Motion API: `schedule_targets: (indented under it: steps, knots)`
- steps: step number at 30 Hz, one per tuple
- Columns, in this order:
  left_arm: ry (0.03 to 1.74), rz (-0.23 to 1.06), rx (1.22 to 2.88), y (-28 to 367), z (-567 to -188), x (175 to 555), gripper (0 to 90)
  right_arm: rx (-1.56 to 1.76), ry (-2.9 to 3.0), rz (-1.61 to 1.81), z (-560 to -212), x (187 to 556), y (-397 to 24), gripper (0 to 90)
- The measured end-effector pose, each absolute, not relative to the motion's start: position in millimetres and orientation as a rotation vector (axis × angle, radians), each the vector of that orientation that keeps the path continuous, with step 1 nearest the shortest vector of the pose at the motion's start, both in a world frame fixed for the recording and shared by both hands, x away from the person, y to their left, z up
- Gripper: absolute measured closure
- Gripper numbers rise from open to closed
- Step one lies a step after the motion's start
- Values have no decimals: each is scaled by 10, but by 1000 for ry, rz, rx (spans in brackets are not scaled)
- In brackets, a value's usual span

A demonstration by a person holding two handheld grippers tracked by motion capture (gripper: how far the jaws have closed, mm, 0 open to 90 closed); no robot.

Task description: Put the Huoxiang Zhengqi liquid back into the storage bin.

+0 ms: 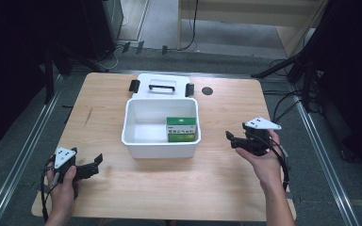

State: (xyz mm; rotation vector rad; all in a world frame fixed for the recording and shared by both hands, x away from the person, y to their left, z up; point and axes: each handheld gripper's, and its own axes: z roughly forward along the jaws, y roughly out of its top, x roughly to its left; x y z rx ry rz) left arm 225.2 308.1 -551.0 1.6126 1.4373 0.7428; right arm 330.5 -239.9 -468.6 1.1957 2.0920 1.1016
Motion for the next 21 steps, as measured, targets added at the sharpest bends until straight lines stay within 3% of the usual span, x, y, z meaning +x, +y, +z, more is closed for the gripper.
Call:
schedule_targets:
  steps: [10, 14, 21]
  knots:
    - [1440, 742, 1609, 3083, -5510, 2251, 3, 1223, 1938, 1182, -4940, 3111, -2625, 290]
    - [1441, 741, 1607, 3083, -5510, 2252, 3, 1245, 1878, 1219, -5000, 2970, -2676, 358]
    - [1443, 740, 1610, 3087, -5508, 2250, 3, 1375, 1770, 1167, -5145, 2744, -2884, 179]
